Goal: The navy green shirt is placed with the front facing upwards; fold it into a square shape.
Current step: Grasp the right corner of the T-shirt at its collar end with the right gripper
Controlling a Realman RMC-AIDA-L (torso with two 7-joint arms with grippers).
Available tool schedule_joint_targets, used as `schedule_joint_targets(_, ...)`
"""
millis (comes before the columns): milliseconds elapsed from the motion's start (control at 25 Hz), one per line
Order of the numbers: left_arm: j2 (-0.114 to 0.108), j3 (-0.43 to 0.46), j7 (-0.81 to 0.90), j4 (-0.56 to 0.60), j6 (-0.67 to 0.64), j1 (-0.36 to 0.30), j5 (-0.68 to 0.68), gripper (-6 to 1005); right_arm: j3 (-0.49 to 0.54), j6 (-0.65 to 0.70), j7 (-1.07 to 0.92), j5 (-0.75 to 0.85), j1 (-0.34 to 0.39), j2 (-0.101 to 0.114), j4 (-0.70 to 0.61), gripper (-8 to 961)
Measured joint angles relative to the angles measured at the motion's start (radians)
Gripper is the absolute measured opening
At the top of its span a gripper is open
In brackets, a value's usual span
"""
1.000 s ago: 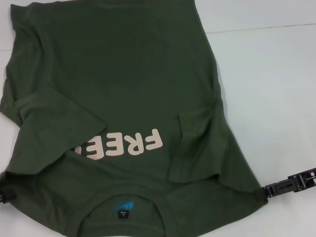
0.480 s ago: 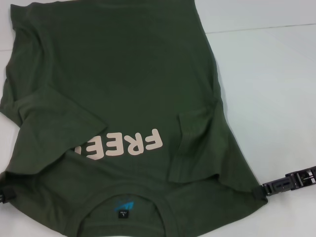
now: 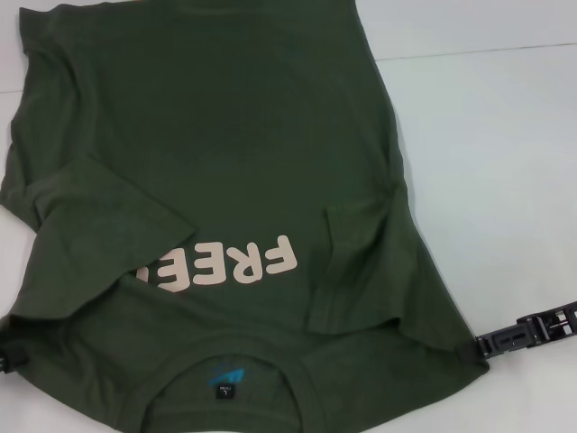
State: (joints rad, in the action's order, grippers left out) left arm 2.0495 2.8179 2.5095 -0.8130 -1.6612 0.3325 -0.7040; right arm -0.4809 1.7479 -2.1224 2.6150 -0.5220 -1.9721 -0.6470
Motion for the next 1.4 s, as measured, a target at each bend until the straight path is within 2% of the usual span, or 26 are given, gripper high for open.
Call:
schedule_joint_targets(840, 0.000, 0.000, 0.000, 0.000, -0.002, 0.000, -0.002, 23, -0.009, 0.004, -0.007, -0.004, -0.002, 0.000, 0.000, 854)
schedule_joint_targets(1240, 0.000, 0.000, 0.001, 0.000, -0.001, -0.002, -0.002, 23, -0.010, -0.002, -0.023, -0.003, 0.000, 0.012, -0.005, 854)
schedule_joint_targets(1400, 0.000, 0.000, 0.002, 0.000, -0.001, -0.002, -0.002, 24, -0.018, -0.009, -0.023, -0.001, -0.005, 0.007, -0.002, 854)
